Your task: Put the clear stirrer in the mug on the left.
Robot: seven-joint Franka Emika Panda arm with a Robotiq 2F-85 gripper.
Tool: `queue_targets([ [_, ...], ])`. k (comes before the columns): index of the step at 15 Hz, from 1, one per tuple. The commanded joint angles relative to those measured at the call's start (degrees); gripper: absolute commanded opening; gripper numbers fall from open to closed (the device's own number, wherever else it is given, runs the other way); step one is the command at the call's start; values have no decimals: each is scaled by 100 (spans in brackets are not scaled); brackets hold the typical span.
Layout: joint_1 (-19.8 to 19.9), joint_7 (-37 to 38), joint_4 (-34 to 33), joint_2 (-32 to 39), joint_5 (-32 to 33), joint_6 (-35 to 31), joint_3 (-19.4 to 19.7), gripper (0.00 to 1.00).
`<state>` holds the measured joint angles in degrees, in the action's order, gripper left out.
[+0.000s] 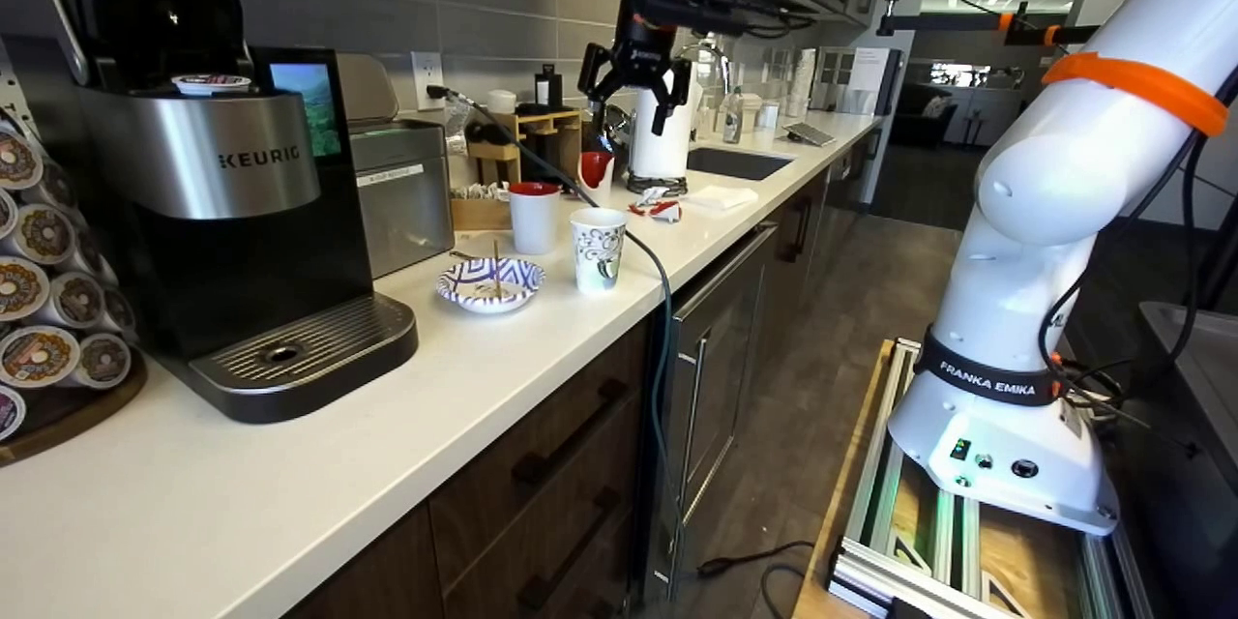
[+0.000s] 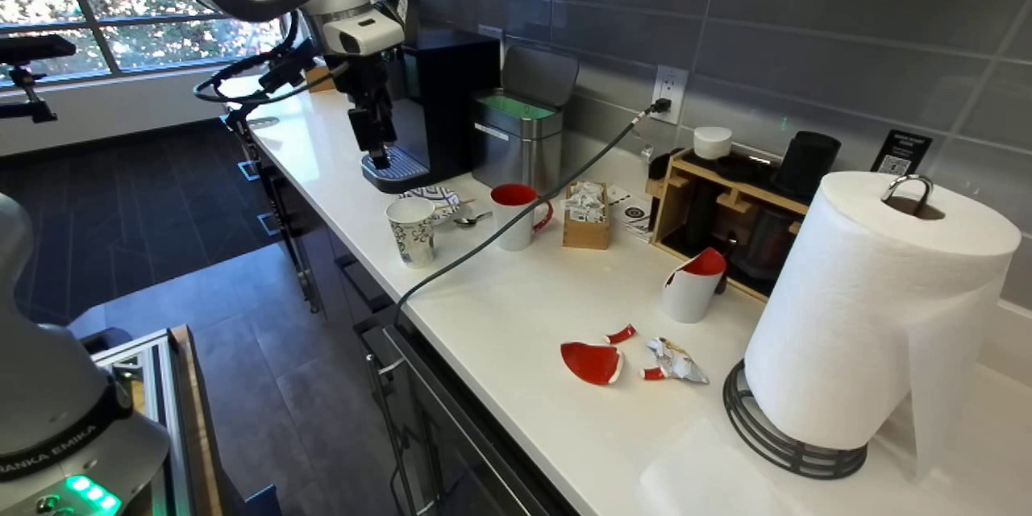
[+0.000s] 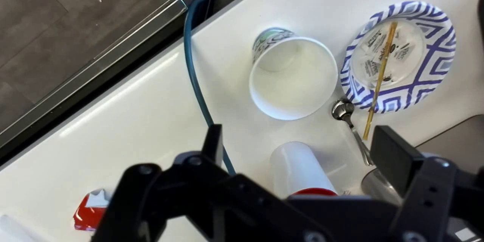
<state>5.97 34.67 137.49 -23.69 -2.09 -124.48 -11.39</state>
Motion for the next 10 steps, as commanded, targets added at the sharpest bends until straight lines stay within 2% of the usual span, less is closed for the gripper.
queue_targets([
  [1,13,1235,-102,715,761,-460,-473,100],
  [3,-129,1604,-262,1076,904,-338,-469,100],
  [4,-290,1296,-378,1223,747,-165,-338,100],
  [5,-331,1351,-101,875,808,-354,-266,100],
  [9,-440,1332,-284,1208,790,-346,-178,100],
  [10,-465,1474,-240,1244,762,-623,-177,100],
])
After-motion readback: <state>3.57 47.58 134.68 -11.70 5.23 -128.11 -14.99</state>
